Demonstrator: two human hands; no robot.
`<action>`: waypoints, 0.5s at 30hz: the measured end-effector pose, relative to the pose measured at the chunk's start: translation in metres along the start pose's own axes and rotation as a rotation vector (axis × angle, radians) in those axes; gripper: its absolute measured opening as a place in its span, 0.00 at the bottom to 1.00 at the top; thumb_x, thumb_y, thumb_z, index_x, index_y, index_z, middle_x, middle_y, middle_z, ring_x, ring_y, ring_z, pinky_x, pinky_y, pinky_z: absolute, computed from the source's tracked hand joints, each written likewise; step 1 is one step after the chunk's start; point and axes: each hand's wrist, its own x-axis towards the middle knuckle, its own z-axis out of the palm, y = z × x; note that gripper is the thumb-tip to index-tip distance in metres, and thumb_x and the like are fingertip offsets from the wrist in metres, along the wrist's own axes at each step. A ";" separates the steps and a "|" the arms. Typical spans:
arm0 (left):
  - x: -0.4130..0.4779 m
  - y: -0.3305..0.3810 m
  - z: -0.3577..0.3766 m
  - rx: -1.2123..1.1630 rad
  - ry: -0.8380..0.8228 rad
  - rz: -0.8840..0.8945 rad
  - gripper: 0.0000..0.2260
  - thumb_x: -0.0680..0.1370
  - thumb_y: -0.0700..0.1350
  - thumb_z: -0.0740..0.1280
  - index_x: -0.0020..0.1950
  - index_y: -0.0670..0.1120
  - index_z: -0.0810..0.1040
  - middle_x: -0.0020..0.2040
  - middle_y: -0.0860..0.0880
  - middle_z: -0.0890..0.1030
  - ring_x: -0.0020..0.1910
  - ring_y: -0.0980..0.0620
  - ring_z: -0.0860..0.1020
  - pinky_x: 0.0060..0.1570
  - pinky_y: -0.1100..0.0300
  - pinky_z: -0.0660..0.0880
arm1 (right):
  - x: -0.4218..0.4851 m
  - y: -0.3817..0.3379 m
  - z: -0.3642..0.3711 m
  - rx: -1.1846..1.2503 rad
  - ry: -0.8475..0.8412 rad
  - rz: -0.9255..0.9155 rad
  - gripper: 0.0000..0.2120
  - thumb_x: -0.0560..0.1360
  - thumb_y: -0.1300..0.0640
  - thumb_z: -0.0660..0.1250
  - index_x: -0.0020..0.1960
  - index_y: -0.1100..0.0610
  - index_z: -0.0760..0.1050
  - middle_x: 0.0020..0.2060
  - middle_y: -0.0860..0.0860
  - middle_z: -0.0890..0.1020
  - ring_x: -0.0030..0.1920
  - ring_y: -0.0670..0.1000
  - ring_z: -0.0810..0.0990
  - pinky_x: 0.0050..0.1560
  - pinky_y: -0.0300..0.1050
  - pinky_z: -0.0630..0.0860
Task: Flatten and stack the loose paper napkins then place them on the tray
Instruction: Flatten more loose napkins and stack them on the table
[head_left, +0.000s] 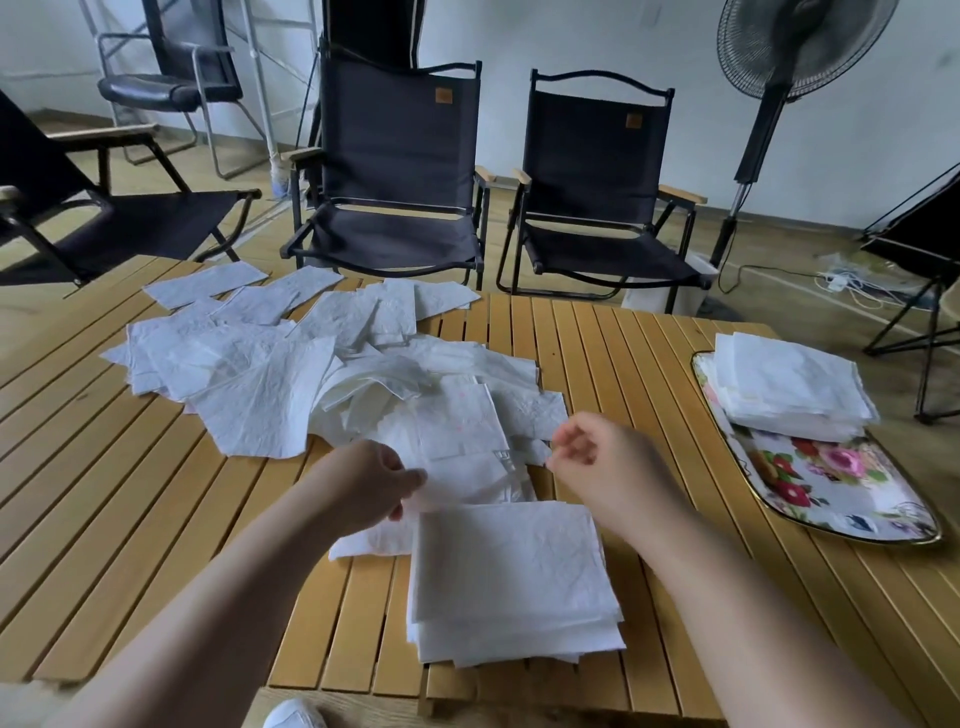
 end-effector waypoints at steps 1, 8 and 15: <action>0.002 -0.001 -0.002 -0.048 0.034 -0.002 0.14 0.80 0.54 0.65 0.44 0.46 0.83 0.37 0.50 0.85 0.31 0.53 0.75 0.34 0.60 0.71 | 0.004 -0.006 0.008 0.032 -0.002 -0.047 0.06 0.77 0.56 0.71 0.53 0.49 0.78 0.47 0.43 0.81 0.48 0.45 0.80 0.44 0.37 0.75; -0.003 -0.005 -0.010 -0.174 0.129 -0.022 0.09 0.81 0.50 0.65 0.47 0.46 0.81 0.38 0.50 0.84 0.31 0.53 0.74 0.26 0.65 0.67 | 0.026 -0.028 0.065 -0.049 -0.138 -0.084 0.24 0.76 0.56 0.69 0.71 0.46 0.72 0.66 0.47 0.77 0.61 0.51 0.77 0.57 0.47 0.78; -0.005 -0.008 -0.013 -0.175 0.114 -0.022 0.08 0.81 0.50 0.64 0.49 0.47 0.81 0.40 0.51 0.84 0.34 0.53 0.76 0.31 0.63 0.70 | 0.044 -0.017 0.080 -0.069 0.064 -0.096 0.10 0.78 0.57 0.67 0.56 0.50 0.84 0.53 0.49 0.84 0.55 0.52 0.80 0.55 0.48 0.79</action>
